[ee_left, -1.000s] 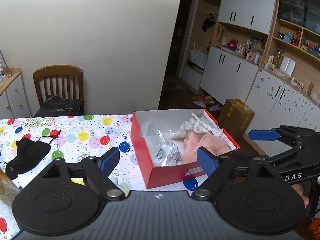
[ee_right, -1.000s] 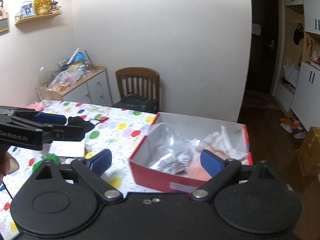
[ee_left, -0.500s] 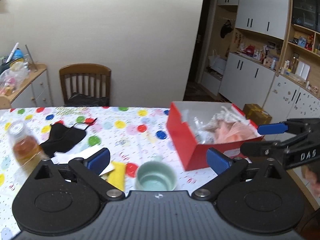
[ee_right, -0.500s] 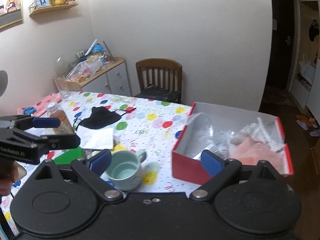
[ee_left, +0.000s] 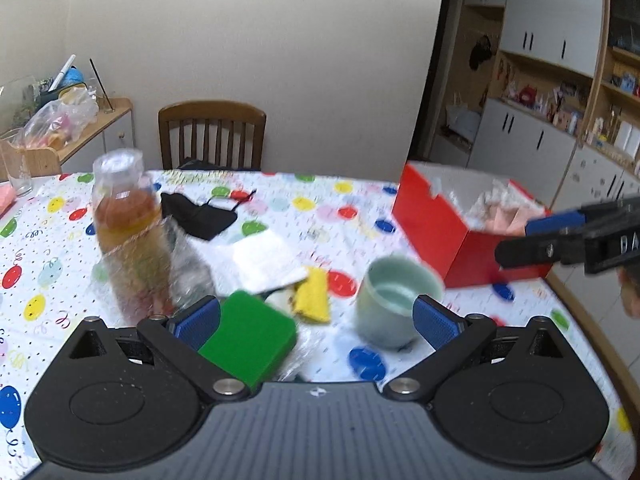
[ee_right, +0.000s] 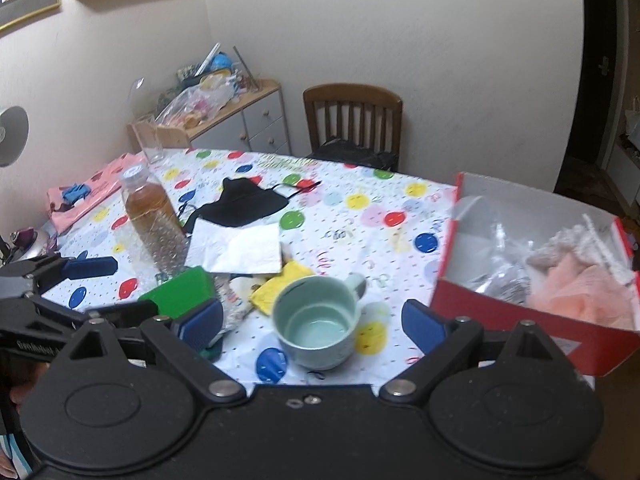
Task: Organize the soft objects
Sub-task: 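Withdraw both grippers from the box back over the table, then grasp the green sponge with the left gripper while the right grasps the white tissue, then carry the sponge with the left gripper while the right carries the tissue to the box, then open the right gripper to drop the tissue while the left lowers and releases the sponge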
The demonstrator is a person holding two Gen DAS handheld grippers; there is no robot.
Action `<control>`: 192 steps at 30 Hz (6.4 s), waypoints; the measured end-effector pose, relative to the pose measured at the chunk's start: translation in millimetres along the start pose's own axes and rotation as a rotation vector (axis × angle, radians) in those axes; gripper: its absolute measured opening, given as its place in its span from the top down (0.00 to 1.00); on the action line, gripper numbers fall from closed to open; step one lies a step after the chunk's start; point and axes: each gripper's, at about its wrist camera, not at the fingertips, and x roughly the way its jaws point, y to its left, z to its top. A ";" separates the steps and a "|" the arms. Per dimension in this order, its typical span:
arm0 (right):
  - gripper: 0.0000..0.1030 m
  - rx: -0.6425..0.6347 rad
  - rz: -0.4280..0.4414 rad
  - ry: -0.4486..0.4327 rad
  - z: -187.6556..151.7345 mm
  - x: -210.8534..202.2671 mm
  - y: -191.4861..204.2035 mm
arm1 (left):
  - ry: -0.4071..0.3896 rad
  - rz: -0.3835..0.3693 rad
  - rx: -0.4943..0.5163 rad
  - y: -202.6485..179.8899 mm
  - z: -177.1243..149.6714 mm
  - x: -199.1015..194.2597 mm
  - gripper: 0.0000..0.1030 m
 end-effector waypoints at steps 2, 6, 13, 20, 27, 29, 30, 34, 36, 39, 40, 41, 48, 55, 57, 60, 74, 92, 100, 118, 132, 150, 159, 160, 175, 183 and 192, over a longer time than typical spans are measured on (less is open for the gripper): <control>0.07 -0.004 0.006 0.015 0.0 8.6 9.6 | 0.015 -0.001 0.008 7.8 -7.9 4.3 0.00; 0.07 -0.014 0.020 0.045 1.3 27.0 27.3 | 0.035 -0.002 0.030 24.3 -19.6 13.7 0.00; 0.07 -0.046 0.034 0.088 8.9 57.0 58.1 | 0.072 0.016 0.036 52.1 -33.2 34.6 0.00; 0.07 -0.074 0.025 0.114 23.6 94.0 77.5 | 0.090 0.005 0.056 65.3 -38.7 54.3 0.00; 0.07 -0.075 -0.021 0.143 44.8 143.7 82.4 | 0.076 0.011 0.059 66.9 -43.0 63.8 0.01; 0.07 -0.061 -0.034 0.156 50.7 160.5 81.3 | 0.080 0.006 0.049 66.7 -42.7 67.2 0.01; 0.07 -0.054 -0.037 0.161 52.9 168.2 81.6 | 0.081 0.008 0.044 66.9 -42.7 68.8 0.01; 0.07 -0.007 -0.042 0.188 58.4 196.8 84.6 | 0.089 0.007 0.018 69.7 -42.9 74.8 0.01; 0.07 0.023 -0.037 0.198 59.8 208.3 86.0 | 0.091 0.002 0.008 70.5 -43.3 76.2 0.01; 0.09 0.048 -0.041 0.224 58.5 225.6 88.4 | 0.088 0.000 0.001 71.0 -43.8 77.6 0.02; 0.10 0.056 -0.045 0.233 57.2 230.9 88.5 | 0.088 0.002 -0.001 69.9 -43.8 78.6 0.03; 0.14 0.062 -0.044 0.242 56.7 235.5 88.9 | 0.088 0.006 -0.003 70.2 -43.8 79.2 0.03; 0.26 0.054 -0.034 0.274 51.9 249.0 95.1 | 0.094 0.004 -0.020 72.3 -41.4 82.5 0.09; 0.56 0.050 -0.062 0.259 51.0 244.3 88.9 | 0.098 0.010 -0.015 69.7 -40.5 82.9 0.14; 0.66 0.051 -0.071 0.255 50.9 242.9 87.4 | 0.096 0.012 -0.013 68.5 -39.7 82.1 0.16; 0.83 0.053 -0.072 0.243 50.9 239.0 85.8 | 0.095 0.017 -0.012 66.1 -38.8 80.9 0.18; 0.99 0.022 -0.043 0.135 58.9 193.7 91.8 | 0.064 0.019 -0.022 61.2 -33.8 66.9 0.21; 0.99 0.067 -0.010 -0.047 79.8 91.2 69.1 | -0.019 -0.019 -0.097 44.2 7.6 20.3 0.21; 0.99 0.105 -0.034 -0.130 80.0 35.6 37.6 | -0.073 -0.047 -0.063 10.5 34.9 3.0 0.21; 0.99 0.232 -0.179 -0.243 50.6 -49.0 -90.9 | -0.074 -0.071 0.054 -99.0 94.7 35.9 0.21; 0.99 0.302 -0.250 -0.231 17.7 -60.6 -183.2 | -0.008 -0.073 0.134 -182.2 119.0 110.0 0.21; 0.99 0.355 -0.220 -0.103 -17.7 -14.9 -244.1 | 0.092 -0.051 0.173 -246.1 147.6 235.7 0.21; 0.99 0.349 -0.161 -0.048 -16.7 20.6 -248.2 | 0.176 -0.037 0.163 -250.3 147.0 282.1 0.21; 0.99 0.350 -0.159 -0.043 -17.1 24.1 -248.1 | 0.187 -0.040 0.159 -249.9 146.3 286.8 0.21; 0.83 0.371 -0.124 -0.008 -23.3 41.9 -250.4 | 0.329 -0.001 0.253 -265.4 137.5 331.5 0.20; 0.76 0.369 -0.139 -0.013 -22.0 39.0 -251.5 | 0.327 0.015 0.270 -268.5 136.7 327.9 0.17; 0.63 0.348 -0.144 -0.007 -19.5 34.9 -250.6 | 0.296 -0.001 0.238 -264.4 144.3 308.9 0.14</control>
